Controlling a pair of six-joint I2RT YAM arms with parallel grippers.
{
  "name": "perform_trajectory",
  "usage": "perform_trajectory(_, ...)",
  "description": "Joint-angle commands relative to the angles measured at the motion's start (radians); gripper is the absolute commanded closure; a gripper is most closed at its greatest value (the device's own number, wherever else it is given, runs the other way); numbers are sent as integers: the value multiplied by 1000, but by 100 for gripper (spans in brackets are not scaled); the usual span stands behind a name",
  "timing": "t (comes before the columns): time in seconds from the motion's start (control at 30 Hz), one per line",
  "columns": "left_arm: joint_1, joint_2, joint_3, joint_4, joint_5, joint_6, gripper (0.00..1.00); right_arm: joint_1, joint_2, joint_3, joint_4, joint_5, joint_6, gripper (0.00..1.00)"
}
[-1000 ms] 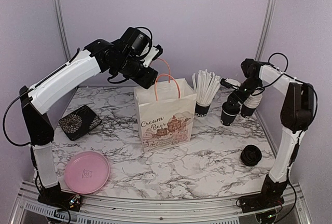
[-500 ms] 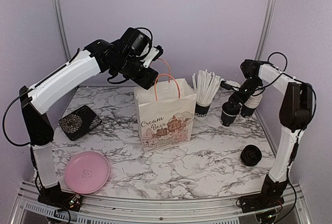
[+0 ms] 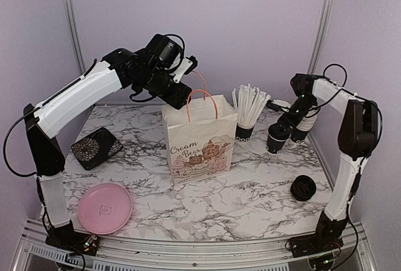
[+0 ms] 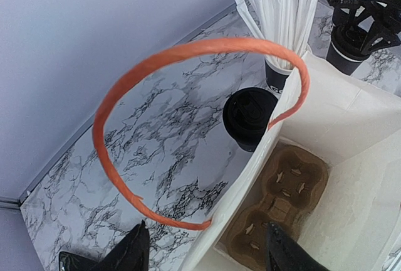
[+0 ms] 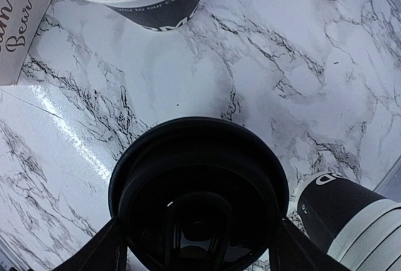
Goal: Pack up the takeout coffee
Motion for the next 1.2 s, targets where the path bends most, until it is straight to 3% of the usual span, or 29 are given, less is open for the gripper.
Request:
perform_trajectory(0.0,3,-41,15,20,8,-4,37,8,-44,-45,-14,18,-4,31)
perform_trajectory(0.27,3,-47,21,20,31,-5,37,52,-197,-176,-3,-10,-32,33)
perform_trajectory(0.57,3,-46,26,20,41,1,35,197,-399,-357,6,-85,-124,33)
perform_trajectory(0.77,3,-51,30,20,64,-2,33,310,-501,-464,-53,-148,-271,33)
perform_trajectory(1.17,3,-84,8,18,69,29,25,375,-547,-500,-101,-175,-333,35)
